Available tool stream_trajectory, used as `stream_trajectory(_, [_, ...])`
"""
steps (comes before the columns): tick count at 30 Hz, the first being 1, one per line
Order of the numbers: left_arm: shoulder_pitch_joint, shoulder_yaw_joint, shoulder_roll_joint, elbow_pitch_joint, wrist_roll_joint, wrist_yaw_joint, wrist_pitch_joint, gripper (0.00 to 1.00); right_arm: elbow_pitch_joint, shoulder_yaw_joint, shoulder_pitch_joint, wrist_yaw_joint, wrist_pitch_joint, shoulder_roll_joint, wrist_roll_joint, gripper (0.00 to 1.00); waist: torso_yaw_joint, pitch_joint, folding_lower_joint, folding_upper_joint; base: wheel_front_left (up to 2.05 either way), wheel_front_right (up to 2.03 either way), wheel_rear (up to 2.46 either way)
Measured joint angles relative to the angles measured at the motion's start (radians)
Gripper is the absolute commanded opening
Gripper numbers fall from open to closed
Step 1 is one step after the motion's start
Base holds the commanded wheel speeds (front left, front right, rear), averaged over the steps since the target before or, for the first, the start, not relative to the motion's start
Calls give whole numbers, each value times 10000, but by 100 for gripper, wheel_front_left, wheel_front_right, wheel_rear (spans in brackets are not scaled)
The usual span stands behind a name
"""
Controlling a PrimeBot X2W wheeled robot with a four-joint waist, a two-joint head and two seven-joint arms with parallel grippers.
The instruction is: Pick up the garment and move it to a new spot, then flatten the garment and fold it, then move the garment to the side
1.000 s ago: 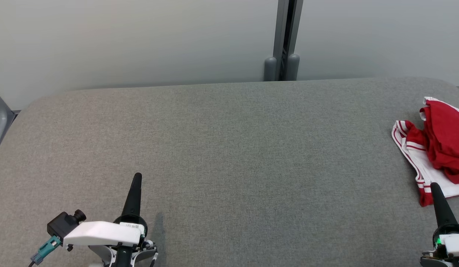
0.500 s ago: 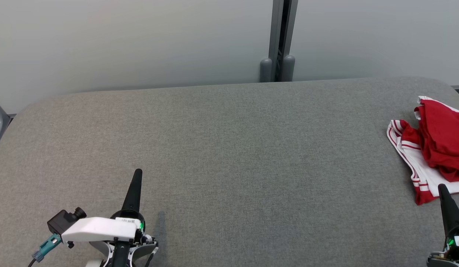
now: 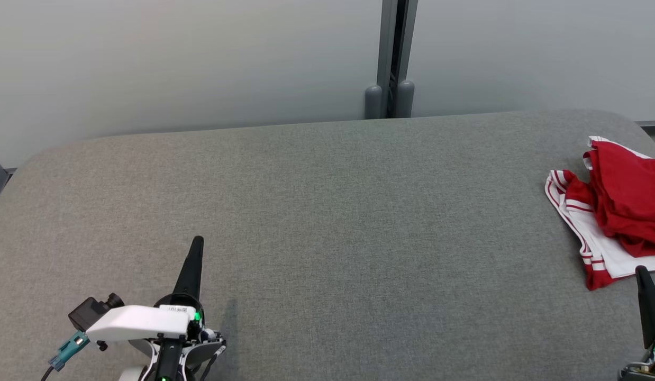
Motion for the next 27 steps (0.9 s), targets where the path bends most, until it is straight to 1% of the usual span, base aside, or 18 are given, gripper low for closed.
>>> stream_trajectory(13, [-174,-15,6,44,-777,-46,173,0,-63,-278,79,-2,299,19,1030,0,-129,-48,-1,0,0,0,0])
stream_trajectory(27, [-323,-35,8,82,-1413,-117,291,0,-127,-508,183,-2,558,35,1810,0,-236,-88,-1,0,0,0,0])
